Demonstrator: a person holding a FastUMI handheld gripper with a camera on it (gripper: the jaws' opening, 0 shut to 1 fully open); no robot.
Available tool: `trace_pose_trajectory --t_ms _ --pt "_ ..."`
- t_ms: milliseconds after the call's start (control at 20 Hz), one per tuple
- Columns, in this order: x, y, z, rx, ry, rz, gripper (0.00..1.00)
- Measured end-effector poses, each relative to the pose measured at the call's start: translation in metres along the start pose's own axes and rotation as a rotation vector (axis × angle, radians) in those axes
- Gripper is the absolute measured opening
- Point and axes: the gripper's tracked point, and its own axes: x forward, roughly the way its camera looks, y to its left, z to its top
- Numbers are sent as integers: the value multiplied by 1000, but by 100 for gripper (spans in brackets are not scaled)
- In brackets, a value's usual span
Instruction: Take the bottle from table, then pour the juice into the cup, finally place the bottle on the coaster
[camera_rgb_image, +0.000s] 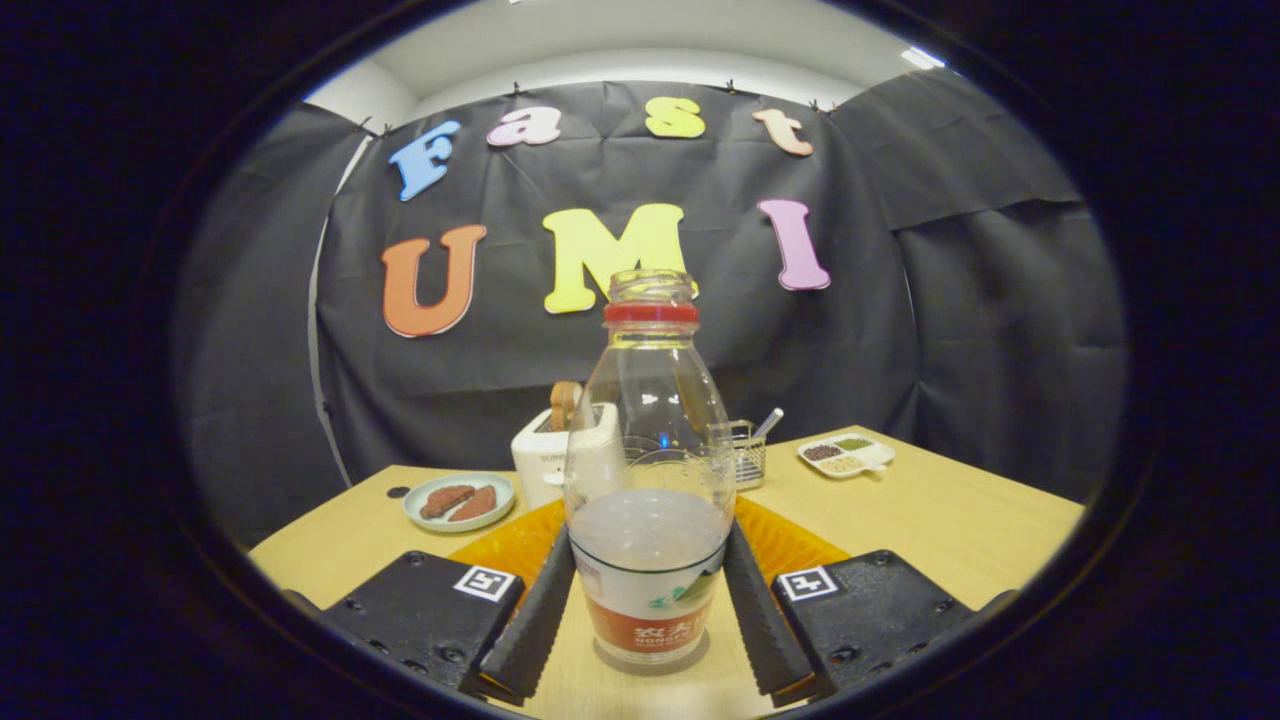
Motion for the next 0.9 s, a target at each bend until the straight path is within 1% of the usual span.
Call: trace_pose_trajectory --t_ms 250,400,550,650,900 --pt "19 -3 -27 -17 43 3 81" --pt "27 -5 -41 -66 61 -13 81" --pt "29 4 -45 -95 44 10 81" --pt "29 6 -46 -113 27 10 81" --pt "33 5 -59 -123 55 10 82"
